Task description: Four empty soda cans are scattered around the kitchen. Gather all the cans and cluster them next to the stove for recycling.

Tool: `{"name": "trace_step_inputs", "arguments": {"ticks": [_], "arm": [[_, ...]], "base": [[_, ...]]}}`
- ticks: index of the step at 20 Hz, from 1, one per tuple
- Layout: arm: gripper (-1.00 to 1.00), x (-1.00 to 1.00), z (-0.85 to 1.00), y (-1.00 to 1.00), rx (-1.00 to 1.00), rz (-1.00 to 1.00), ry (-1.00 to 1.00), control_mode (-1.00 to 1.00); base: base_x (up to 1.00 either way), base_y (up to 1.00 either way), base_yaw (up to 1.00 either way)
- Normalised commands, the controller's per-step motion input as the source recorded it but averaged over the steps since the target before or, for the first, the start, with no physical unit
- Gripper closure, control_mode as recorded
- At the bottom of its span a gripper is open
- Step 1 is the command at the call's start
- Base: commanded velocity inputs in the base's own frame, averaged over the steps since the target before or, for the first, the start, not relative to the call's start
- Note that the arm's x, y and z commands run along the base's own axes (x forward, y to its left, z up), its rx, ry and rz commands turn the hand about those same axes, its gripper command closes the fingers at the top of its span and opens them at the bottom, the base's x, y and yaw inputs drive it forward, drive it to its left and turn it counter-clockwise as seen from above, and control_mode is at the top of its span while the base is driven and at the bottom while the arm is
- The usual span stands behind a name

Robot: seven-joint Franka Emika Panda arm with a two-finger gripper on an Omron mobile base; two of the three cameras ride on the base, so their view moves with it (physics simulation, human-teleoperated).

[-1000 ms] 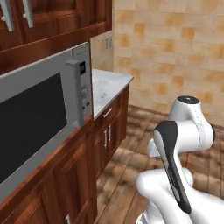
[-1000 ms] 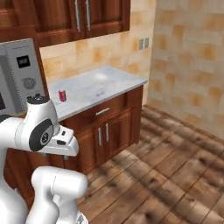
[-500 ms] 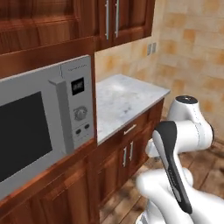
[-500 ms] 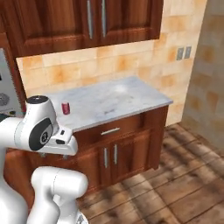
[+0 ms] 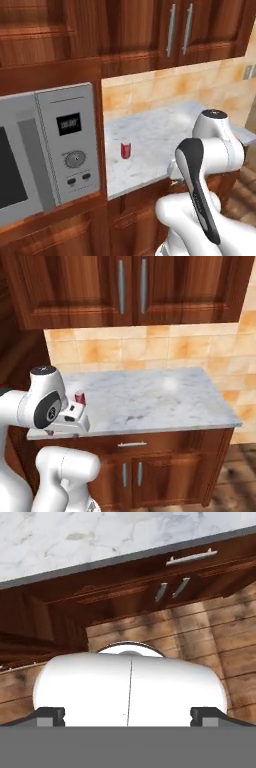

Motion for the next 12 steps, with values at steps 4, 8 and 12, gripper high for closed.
{"name": "trace_step_inputs", "arguments": {"ticks": [4, 8, 12], "arm": [[-1.0, 0.0, 0.0, 0.0, 0.0, 0.0, 0.0, 1.0], [-1.0, 0.0, 0.0, 0.0, 0.0, 0.0, 0.0, 1.0], [-1.0, 0.0, 0.0, 0.0, 0.0, 0.0, 0.0, 1.0]], "base": [[0.99, -0.75, 0.57], [0.49, -0.11, 0.13], [0.21, 0.03, 0.06]]}}
